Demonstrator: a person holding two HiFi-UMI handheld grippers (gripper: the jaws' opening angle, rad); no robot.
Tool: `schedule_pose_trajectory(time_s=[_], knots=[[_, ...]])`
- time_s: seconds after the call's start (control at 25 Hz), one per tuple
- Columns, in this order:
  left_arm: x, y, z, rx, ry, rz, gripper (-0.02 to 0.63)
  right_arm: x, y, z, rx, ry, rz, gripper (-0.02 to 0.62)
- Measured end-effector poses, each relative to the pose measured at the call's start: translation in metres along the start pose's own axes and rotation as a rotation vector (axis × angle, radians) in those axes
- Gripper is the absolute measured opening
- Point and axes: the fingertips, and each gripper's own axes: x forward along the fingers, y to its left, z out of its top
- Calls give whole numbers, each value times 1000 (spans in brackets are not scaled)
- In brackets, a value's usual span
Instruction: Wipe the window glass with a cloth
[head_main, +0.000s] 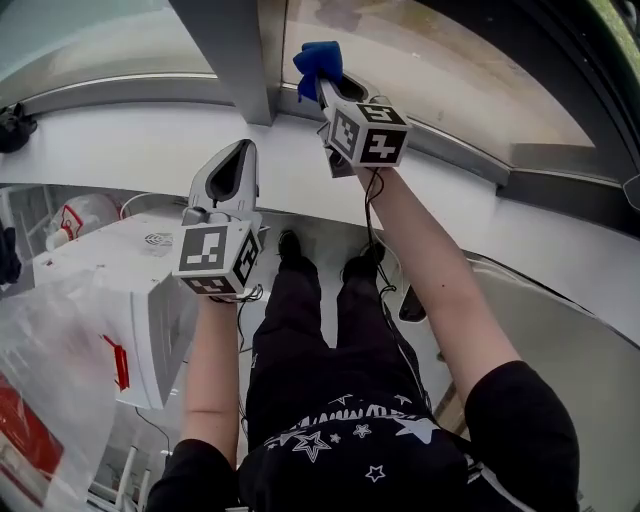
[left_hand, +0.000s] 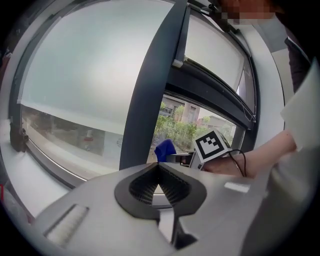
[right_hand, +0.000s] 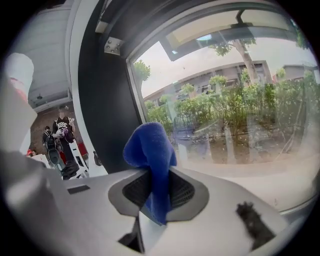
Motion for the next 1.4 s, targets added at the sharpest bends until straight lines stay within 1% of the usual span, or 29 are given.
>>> schedule_pose_trajectory(time_s=[0.24,0.4,0.56,0.68,0.8,0.96,1.16,1.4], knots=[[11,-3,-1,14,2,4,9,11,-18,-6,15,-4,-19,74],[17,-22,-2,31,12,-3,9,-10,-47,-13,53,-10,-53,74],[31,-54,-6,55,34,-31,9,-43,-87,-23,86,-18,-92,75],[46,-91,-11,67,51,-76,9,-72,-122,-29,110,-29,-123,74],[64,-136,-16,73,67,-138,9,-104,-160,-38,140,-46,-159,74],[89,-196,-19,103,83,-212,9,-146,-211,-49,171,-51,-215,74],[122,-262,-31,96,117,-266,9,-194,-281,-60,207,-61,-271,74],[162,-336,-47,121,151,-334,9,-254,-366,-74,241,-82,-356,74]])
